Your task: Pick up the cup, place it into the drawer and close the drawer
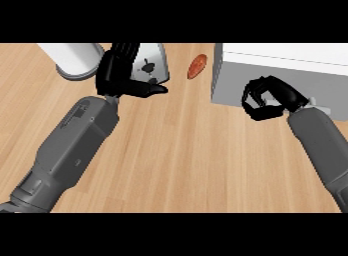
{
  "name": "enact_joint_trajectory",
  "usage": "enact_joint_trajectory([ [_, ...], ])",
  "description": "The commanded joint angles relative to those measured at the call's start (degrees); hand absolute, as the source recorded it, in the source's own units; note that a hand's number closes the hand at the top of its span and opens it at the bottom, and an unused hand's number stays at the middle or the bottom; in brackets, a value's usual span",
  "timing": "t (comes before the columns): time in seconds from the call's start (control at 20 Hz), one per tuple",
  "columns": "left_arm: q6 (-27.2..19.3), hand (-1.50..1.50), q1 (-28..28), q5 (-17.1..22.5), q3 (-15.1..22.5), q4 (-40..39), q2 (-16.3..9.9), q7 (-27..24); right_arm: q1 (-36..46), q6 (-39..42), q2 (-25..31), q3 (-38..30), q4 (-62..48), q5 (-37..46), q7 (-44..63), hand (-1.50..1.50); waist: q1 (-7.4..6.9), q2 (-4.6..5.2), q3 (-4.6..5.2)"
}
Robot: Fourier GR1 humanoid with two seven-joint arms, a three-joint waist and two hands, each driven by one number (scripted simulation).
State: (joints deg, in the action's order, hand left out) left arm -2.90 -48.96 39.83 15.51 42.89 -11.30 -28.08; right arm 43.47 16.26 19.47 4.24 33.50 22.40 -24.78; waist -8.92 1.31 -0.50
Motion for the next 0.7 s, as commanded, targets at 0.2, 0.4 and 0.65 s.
enact_joint_trajectory([
  [0.2, 2.2, -1.50, 1.8, 0.5, 0.1, 1.4, -0.9, 0.6, 10.0, -2.3, 6.7, -5.7, -1.9, -1.7, 5.3, 1.50, -3.01, 1.60, 0.35],
  [0.4, 3.0, -1.50, 1.7, 1.0, -0.1, 2.2, -1.6, 1.4, 9.1, 0.4, 7.8, -7.1, -0.4, -3.9, 5.4, 1.50, -3.68, 1.56, 0.29],
  [0.65, 3.9, -1.50, 2.8, 0.8, 0.3, 3.1, -1.6, 0.9, 8.2, 2.9, 9.5, -7.0, 1.6, -4.5, 5.8, 1.50, -3.98, 1.51, 0.32],
])
